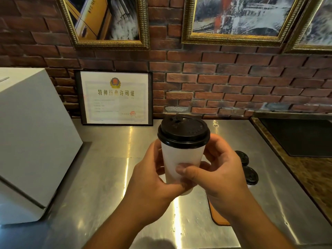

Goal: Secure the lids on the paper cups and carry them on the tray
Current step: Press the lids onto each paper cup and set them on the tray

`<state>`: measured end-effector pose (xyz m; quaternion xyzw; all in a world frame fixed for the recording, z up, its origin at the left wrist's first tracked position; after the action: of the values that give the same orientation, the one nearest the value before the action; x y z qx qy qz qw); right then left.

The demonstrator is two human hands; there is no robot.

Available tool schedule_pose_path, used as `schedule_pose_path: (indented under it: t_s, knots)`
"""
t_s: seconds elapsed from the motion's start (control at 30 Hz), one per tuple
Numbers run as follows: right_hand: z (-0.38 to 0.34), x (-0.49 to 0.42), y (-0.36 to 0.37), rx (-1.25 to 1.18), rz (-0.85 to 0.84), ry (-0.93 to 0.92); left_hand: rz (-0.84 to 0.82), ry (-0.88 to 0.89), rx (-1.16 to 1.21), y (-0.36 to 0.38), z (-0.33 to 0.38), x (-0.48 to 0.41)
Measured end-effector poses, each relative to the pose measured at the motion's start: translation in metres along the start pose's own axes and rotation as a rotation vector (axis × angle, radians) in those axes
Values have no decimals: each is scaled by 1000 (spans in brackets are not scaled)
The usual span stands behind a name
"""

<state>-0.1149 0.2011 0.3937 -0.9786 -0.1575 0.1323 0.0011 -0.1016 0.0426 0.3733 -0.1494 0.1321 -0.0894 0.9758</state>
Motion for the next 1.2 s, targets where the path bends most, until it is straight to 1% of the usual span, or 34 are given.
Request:
schedule_pose_path:
  t_s: [0.17, 0.3, 0.33, 0.4, 0.47, 0.53, 0.63, 0.87, 0.97, 1.1, 1.2]
  knots:
    - [-2, 1, -1, 66, 5, -43, -42, 17, 25, 3, 0, -2]
    - [-3, 0, -2, 101, -28, -23, -24, 18, 54, 2, 3, -2]
    - [-4, -2, -2, 80, -57, -12, -34, 19, 61, 3, 4, -1]
    - [-5, -6, -2, -37, -99, -2, -64, 18, 62, 6, 5, 1]
    - [-9, -9, -6, -121, -62, 21, -63, 2, 44, 7, 6, 2]
    - [-13, -13, -7, -130, -36, 19, -60, -5, 27, 10, 6, 2]
    - [-15, -15, 1, -145, -60, 17, -51, 11, 40, 13, 9, 3]
    - [-20, -8, 14, -361, -58, -38, -31, 73, 92, 18, 14, 8]
    - [-22, -6, 7, -375, -62, -39, -22, 64, 95, 20, 16, 9]
    - [-38, -15, -3, -298, -156, -38, -62, 67, 129, 25, 17, 10]
    - [-42, -25, -9, -314, -159, -27, -68, 40, 135, 26, 20, 10]
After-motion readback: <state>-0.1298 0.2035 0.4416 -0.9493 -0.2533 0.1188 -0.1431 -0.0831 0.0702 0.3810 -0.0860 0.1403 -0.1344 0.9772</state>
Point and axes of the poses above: each hand's wrist, its own x-axis away from the middle knuckle, its own y-axis out of the palm, z = x × y, the point moved 9 cm from there along -x, towards the middle knuckle, and after that the axes turned 12 degrees about -z, right-handed, at the moved point
